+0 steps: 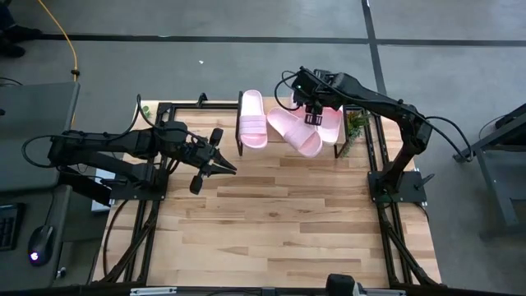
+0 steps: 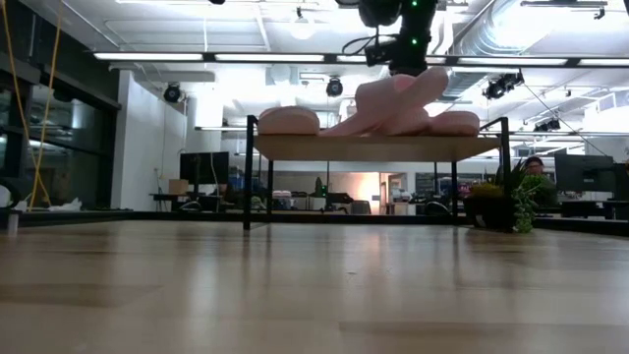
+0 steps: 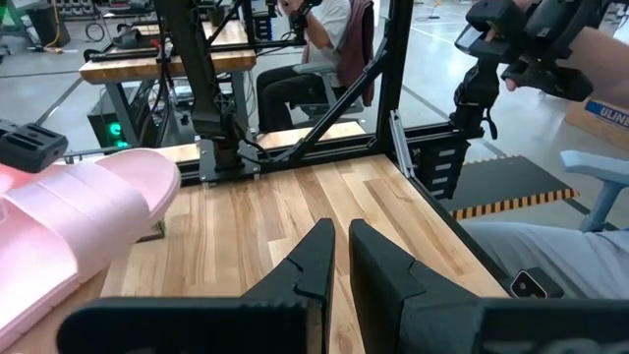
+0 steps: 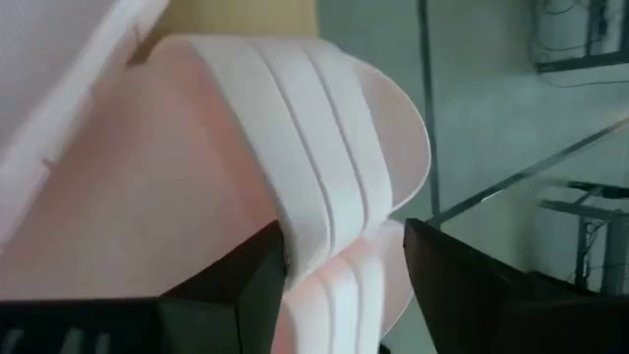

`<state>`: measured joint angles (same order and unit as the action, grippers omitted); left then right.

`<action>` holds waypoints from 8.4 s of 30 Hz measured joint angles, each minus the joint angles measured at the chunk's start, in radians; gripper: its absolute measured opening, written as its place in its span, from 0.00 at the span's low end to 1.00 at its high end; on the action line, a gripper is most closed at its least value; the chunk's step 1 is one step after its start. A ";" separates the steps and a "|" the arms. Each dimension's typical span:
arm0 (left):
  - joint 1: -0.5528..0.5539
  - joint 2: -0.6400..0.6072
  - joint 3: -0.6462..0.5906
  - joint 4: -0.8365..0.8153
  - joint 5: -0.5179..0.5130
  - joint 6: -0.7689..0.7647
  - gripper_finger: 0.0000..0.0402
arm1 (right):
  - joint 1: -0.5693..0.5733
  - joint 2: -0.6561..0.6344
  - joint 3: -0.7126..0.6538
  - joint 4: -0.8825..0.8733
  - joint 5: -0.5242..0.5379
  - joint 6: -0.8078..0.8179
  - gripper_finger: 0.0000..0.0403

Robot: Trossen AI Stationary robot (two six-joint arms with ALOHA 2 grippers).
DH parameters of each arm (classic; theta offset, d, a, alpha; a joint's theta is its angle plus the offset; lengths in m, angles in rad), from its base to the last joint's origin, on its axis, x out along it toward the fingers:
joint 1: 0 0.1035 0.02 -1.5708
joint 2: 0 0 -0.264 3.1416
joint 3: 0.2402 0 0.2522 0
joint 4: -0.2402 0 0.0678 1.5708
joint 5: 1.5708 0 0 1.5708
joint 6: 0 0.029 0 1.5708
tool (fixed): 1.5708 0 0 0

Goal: Pick and place slides into the shelf
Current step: Adjust the pink slippers on the shelf

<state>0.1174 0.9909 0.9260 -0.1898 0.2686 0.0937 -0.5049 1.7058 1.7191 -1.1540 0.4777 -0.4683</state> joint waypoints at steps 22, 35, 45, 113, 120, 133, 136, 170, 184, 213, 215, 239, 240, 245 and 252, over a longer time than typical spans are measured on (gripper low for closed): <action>0.000 0.000 0.000 0.000 0.000 0.002 0.06 | 0.002 -0.062 0.000 -0.074 -0.008 0.069 0.49; 0.000 0.000 0.000 0.000 0.000 0.000 0.06 | 0.089 -0.210 0.000 -0.098 -0.198 0.147 0.49; 0.000 0.000 0.000 0.000 0.000 0.000 0.06 | 0.348 -0.216 0.000 -0.142 -0.047 0.186 0.49; 0.000 0.002 0.000 0.007 0.000 -0.013 0.06 | 0.551 -0.323 -0.511 0.423 0.249 0.151 0.22; 0.000 0.002 0.000 0.008 0.000 -0.013 0.06 | 0.551 -0.323 -0.511 0.424 0.255 0.187 0.03; 0.000 0.003 0.000 0.008 0.000 -0.013 0.06 | 0.552 -0.323 -0.511 0.469 0.358 0.277 0.00; 0.000 0.003 0.000 0.009 0.000 -0.013 0.06 | 0.552 -0.323 -0.511 0.484 0.370 0.280 0.00; 0.000 0.003 0.000 0.007 0.000 -0.013 0.06 | 0.548 -0.022 -0.324 0.558 0.393 0.257 0.00; 0.000 0.003 0.000 0.007 0.000 -0.020 0.06 | 0.492 -0.016 -0.324 0.464 0.328 0.334 0.00; 0.000 0.003 0.000 0.007 0.008 -0.022 0.06 | 0.441 -0.009 -0.327 0.465 0.197 0.279 0.32; 0.000 0.003 0.000 0.007 0.008 -0.022 0.06 | 0.447 -0.009 -0.327 0.480 0.235 0.269 0.35; 0.000 0.003 0.000 0.007 0.008 -0.021 0.06 | 0.420 0.003 -0.211 0.497 0.018 0.313 0.36; 0.000 0.003 0.000 0.007 0.008 -0.021 0.06 | 0.414 0.006 -0.211 0.504 0.014 0.313 0.35; 0.000 0.003 0.000 0.006 0.007 -0.022 0.06 | 0.374 0.015 -0.241 0.502 -0.040 0.341 0.33; 0.000 0.003 0.000 0.005 0.007 -0.022 0.06 | 0.350 0.013 -0.292 0.512 -0.049 0.355 0.33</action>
<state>0.1176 0.9936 0.9261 -0.1844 0.2760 0.0719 -0.1551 1.7187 1.4273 -0.6418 0.4282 -0.1135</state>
